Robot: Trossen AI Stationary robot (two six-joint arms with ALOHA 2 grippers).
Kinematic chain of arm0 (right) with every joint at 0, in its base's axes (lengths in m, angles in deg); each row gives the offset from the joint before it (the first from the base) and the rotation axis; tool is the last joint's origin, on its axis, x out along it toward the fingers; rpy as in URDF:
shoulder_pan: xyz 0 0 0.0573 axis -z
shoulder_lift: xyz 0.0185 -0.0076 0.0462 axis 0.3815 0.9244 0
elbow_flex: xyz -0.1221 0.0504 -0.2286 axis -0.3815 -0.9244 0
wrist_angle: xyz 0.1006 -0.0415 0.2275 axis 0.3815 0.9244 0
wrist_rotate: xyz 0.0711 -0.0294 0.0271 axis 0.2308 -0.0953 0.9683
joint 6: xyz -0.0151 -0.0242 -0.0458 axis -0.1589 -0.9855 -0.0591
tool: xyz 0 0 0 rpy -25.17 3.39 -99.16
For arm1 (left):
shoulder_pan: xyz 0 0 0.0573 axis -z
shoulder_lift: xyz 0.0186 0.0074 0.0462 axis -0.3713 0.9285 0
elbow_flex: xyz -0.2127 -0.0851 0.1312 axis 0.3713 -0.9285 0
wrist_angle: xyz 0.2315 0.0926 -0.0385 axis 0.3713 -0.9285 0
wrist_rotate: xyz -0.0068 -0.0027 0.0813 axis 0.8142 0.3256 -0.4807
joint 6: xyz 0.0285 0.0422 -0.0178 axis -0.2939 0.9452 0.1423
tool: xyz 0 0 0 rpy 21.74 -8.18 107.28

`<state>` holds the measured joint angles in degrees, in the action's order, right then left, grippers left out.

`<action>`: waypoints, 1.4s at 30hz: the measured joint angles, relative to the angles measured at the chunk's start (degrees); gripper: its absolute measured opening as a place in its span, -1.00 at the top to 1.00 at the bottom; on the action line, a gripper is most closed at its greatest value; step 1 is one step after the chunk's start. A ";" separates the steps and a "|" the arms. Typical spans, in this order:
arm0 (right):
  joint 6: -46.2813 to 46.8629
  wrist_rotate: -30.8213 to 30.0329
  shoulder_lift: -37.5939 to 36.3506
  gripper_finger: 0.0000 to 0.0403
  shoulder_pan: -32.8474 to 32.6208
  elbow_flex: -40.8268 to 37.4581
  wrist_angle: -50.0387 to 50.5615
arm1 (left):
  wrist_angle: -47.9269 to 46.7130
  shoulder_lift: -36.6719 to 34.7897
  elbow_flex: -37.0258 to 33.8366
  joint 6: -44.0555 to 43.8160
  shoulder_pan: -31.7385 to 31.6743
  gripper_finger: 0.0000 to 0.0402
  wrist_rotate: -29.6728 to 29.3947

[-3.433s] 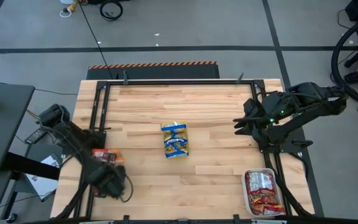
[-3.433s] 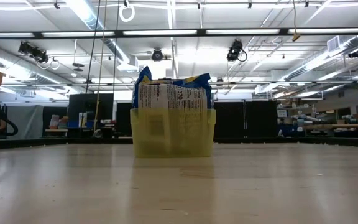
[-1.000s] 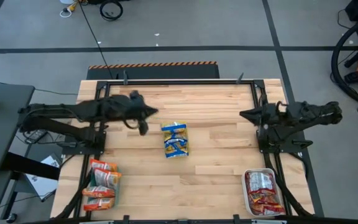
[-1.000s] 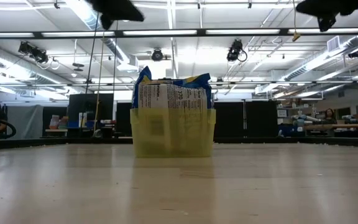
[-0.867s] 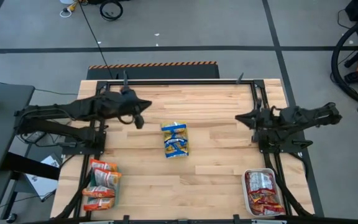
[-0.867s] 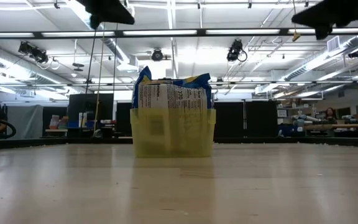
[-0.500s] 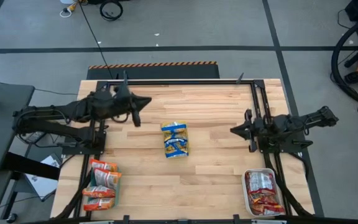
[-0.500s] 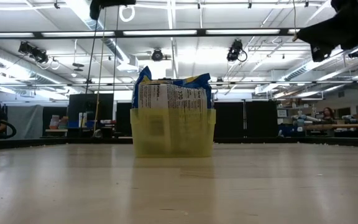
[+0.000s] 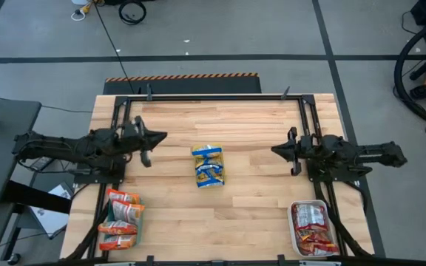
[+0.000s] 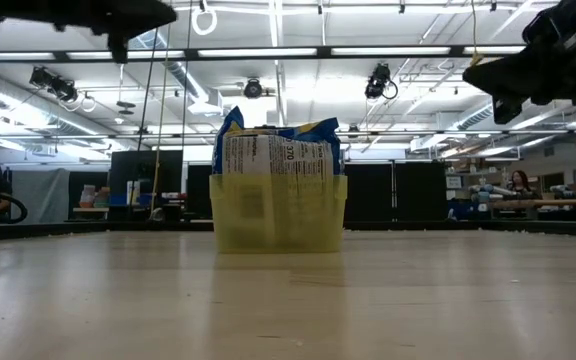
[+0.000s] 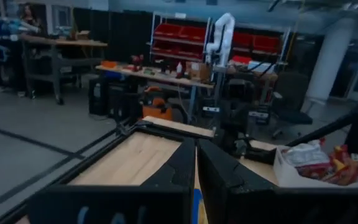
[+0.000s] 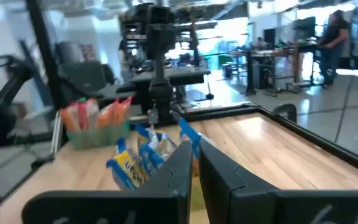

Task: Sort Maruchan noodles
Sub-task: Return to Home Position

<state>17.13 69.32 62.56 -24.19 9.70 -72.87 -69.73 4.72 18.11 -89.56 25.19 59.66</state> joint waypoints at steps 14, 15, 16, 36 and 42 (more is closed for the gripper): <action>-0.40 14.59 -2.43 0.84 5.60 0.00 5.69 | 16.95 -26.03 -24.92 7.95 2.32 0.89 2.14; -1.03 14.18 -2.43 0.84 5.60 0.00 5.65 | 15.04 -27.06 -24.80 7.73 1.88 0.89 2.40; -1.51 14.13 -2.43 0.84 5.60 0.00 5.63 | 12.20 -28.22 -24.75 7.13 1.28 0.89 2.02; -4.50 11.06 0.45 0.84 5.60 0.00 5.68 | -9.49 -32.67 -24.79 1.53 -1.90 0.89 11.19; -4.50 11.06 0.45 0.84 5.60 0.00 5.68 | -9.53 -32.67 -24.79 1.51 -1.90 0.89 11.19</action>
<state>12.62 80.39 63.02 -18.59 9.70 -67.19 -79.26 -27.94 -6.68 -88.05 23.29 70.86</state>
